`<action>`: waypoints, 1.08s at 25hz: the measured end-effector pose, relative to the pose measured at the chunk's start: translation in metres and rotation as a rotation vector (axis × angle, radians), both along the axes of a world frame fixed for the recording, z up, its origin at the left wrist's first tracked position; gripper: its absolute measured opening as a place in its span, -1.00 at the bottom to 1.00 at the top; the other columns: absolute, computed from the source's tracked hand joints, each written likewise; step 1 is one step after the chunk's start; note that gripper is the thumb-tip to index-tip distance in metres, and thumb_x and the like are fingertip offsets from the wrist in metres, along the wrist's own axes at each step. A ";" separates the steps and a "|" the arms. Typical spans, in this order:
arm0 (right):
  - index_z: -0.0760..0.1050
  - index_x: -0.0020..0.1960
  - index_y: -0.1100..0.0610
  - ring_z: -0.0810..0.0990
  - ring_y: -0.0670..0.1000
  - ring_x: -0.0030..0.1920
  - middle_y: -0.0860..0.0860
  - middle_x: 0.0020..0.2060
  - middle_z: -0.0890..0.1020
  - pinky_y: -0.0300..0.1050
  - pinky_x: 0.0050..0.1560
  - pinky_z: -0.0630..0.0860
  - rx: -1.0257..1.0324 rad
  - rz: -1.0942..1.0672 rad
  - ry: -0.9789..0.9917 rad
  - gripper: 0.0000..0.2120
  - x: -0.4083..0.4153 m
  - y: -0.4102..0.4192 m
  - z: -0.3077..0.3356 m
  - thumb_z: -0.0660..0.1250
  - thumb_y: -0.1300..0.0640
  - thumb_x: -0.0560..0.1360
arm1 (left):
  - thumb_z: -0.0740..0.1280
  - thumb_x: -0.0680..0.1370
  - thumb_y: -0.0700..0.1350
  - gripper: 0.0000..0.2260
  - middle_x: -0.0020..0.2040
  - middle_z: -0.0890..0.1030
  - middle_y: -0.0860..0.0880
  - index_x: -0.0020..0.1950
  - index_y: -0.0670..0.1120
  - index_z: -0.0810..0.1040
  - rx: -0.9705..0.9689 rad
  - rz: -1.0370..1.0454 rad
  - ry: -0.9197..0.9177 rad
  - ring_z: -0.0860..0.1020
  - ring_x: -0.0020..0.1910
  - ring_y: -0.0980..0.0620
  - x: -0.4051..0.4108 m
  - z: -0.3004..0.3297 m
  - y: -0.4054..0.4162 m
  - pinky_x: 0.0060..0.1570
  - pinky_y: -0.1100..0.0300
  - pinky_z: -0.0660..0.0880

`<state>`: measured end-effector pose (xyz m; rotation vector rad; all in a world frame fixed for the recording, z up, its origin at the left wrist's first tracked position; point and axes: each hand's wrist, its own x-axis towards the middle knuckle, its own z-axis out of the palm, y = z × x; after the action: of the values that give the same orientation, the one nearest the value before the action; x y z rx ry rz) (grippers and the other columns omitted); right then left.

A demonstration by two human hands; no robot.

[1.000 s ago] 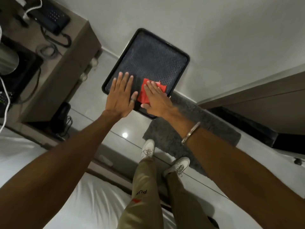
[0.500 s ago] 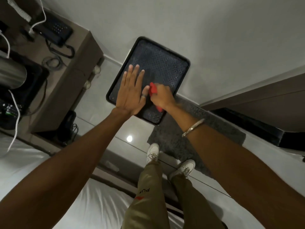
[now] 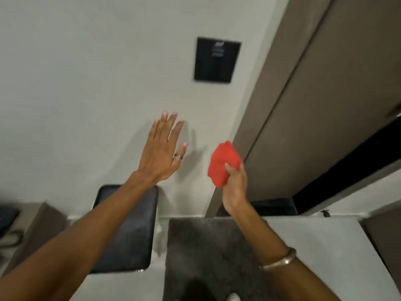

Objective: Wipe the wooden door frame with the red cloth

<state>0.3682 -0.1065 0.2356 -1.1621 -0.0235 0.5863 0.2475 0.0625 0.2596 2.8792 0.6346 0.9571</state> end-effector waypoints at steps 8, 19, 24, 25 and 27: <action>0.22 0.63 0.12 -0.05 0.06 0.71 0.00 0.66 0.15 0.27 0.69 0.04 -0.266 -0.504 -1.501 -0.34 0.142 -0.004 0.114 0.17 0.37 0.55 | 0.13 0.71 0.05 -0.46 0.68 0.19 -0.19 0.65 -0.15 0.22 0.335 -0.167 -0.159 0.05 0.69 -0.20 0.118 0.182 -0.023 0.67 -0.08 -0.08; 0.29 0.56 0.07 0.02 0.11 0.71 0.03 0.67 0.14 0.21 0.71 -0.16 -0.471 -0.452 -1.856 -0.46 0.187 0.050 0.124 0.22 0.02 0.60 | 0.13 0.69 0.12 -0.41 0.70 0.13 -0.20 0.67 -0.09 0.18 0.588 -0.037 -0.185 0.02 0.70 -0.19 0.164 0.297 -0.003 0.67 -0.02 -0.17; 0.09 0.68 0.01 0.08 0.09 0.70 -0.04 0.70 0.08 0.20 0.71 -0.10 -0.374 -0.515 -2.148 -0.19 0.232 0.044 0.150 0.30 0.00 0.49 | 0.06 0.69 0.16 -0.36 0.71 0.05 -0.18 0.70 -0.10 0.05 0.706 0.065 -0.277 -0.03 0.70 -0.17 0.170 0.346 0.026 0.67 -0.15 -0.05; 0.06 0.69 0.00 0.08 0.09 0.70 -0.05 0.70 0.08 0.22 0.70 -0.10 -0.353 -0.537 -2.108 -0.21 0.232 0.046 0.159 0.28 -0.03 0.53 | 0.07 0.69 0.15 -0.35 0.72 0.02 -0.19 0.70 -0.12 0.02 0.703 0.106 -0.296 -0.05 0.71 -0.17 0.172 0.351 0.033 0.68 -0.14 -0.07; 0.08 0.69 -0.02 0.08 0.12 0.70 -0.06 0.70 0.08 0.28 0.69 -0.08 -0.343 -0.585 -2.070 -0.31 0.232 0.049 0.170 0.22 -0.10 0.62 | 0.08 0.70 0.11 -0.33 0.72 -0.01 -0.22 0.70 -0.17 -0.04 0.683 0.190 -0.340 -0.06 0.71 -0.18 0.180 0.354 0.041 0.67 -0.13 -0.09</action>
<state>0.5999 -0.0578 0.4059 -1.5394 -1.3170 -1.3397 0.4274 0.1040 0.6139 3.0817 0.6553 1.9749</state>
